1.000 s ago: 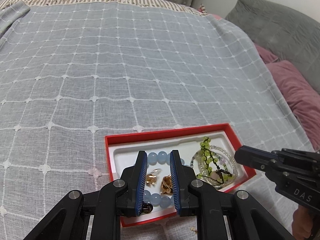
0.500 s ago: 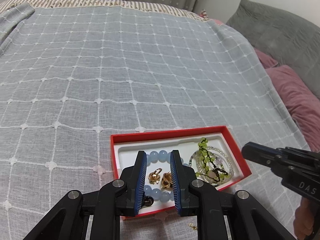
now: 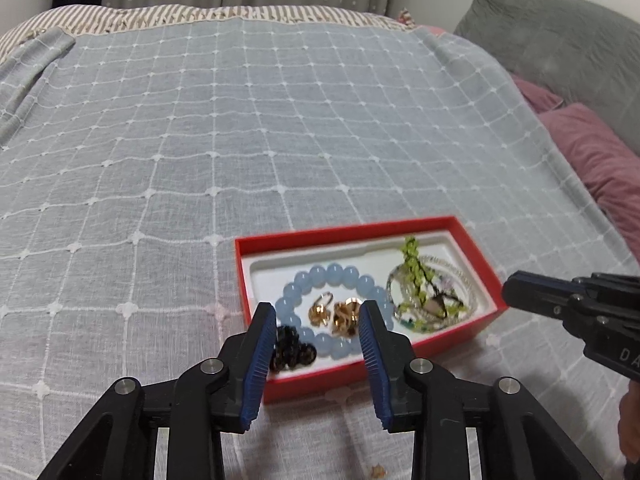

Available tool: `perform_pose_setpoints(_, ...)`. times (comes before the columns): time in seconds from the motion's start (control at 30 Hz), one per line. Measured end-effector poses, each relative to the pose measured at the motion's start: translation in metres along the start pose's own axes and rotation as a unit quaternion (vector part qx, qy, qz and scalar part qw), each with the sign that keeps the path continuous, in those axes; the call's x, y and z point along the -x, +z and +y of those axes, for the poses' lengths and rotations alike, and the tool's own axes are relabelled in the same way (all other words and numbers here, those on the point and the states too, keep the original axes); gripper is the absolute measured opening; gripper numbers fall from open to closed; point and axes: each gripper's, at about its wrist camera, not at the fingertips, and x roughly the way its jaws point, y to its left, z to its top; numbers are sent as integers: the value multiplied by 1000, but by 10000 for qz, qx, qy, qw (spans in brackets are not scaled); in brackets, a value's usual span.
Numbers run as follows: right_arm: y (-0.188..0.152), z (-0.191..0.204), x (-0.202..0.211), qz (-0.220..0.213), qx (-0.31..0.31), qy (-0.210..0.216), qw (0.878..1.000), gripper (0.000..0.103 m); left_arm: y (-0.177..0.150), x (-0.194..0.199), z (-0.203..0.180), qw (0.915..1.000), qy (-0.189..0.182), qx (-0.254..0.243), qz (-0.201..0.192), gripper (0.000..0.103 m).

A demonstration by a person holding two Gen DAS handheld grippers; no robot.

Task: Organize jewelry
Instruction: 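Carry both rings over the red box and open both tools to drop them, then lower the left tool onto a small gold earring and close on it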

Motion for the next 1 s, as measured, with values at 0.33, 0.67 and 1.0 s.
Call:
perform_pose_setpoints(0.33, -11, 22, 3, 91, 219, 184, 9995, 4, -20, 12, -11, 9987, 219, -179, 432, 50)
perform_pose_setpoints(0.67, -23, 40, -12, 331, 445, 282, 9981, 38, -47, 6, -13, 9951, 221, -412, 875, 52)
perform_pose_setpoints(1.0, -25, 34, -21, 506, 282, 280, 9979, 38, -58, 0, -25, 9910, 21, -707, 1137, 52)
